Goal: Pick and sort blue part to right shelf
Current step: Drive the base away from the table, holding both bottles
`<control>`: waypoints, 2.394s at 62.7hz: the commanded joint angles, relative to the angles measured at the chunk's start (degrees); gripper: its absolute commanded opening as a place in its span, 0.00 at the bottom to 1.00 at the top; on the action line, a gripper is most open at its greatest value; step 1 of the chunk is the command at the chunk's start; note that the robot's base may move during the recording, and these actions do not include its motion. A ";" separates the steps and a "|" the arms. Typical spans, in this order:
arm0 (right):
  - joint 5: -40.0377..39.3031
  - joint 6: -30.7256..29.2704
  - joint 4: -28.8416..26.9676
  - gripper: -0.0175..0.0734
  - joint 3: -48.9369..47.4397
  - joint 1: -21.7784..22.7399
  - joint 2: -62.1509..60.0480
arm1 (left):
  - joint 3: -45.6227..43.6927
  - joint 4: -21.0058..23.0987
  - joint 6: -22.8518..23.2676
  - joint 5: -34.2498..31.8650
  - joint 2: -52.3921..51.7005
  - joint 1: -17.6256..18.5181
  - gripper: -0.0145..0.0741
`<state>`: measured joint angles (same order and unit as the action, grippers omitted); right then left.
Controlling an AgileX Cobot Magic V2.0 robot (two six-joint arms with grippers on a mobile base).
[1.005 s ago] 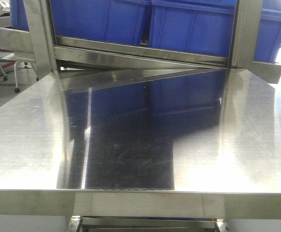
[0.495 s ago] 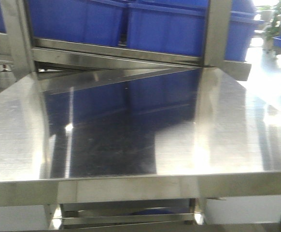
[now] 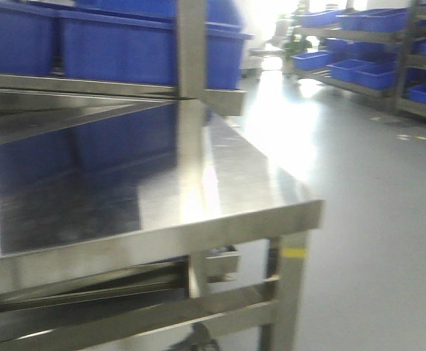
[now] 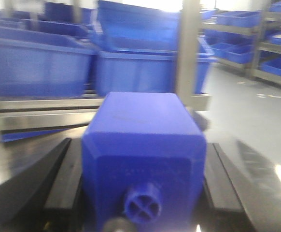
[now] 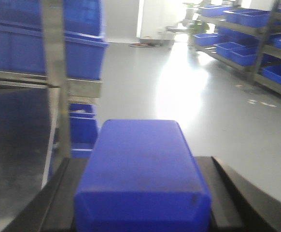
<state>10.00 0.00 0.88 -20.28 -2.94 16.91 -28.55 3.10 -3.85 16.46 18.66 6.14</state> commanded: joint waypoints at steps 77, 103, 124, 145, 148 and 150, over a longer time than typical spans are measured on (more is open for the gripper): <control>-5.20 0.00 0.52 0.61 -1.59 0.37 0.36 | -1.63 0.06 0.49 -4.93 0.53 -0.12 0.54; -5.20 0.00 0.52 0.61 -1.59 0.37 0.36 | -1.63 0.06 0.49 -4.93 0.53 -0.12 0.54; -5.20 0.00 0.52 0.61 -1.59 0.37 0.36 | -1.63 0.06 0.49 -4.93 0.53 -0.12 0.54; -5.20 0.00 0.52 0.61 -1.59 0.37 0.36 | -1.63 0.06 0.49 -4.93 0.53 -0.12 0.54; -5.20 0.00 0.52 0.61 -1.59 0.37 0.36 | -1.63 0.06 0.49 -4.93 0.53 -0.12 0.54; -5.20 0.00 0.52 0.61 -1.59 0.37 0.36 | -1.63 0.06 0.49 -4.93 0.53 -0.12 0.54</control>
<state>10.12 0.00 0.90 -20.28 -2.94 16.91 -28.55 3.10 -3.85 16.59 18.66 6.14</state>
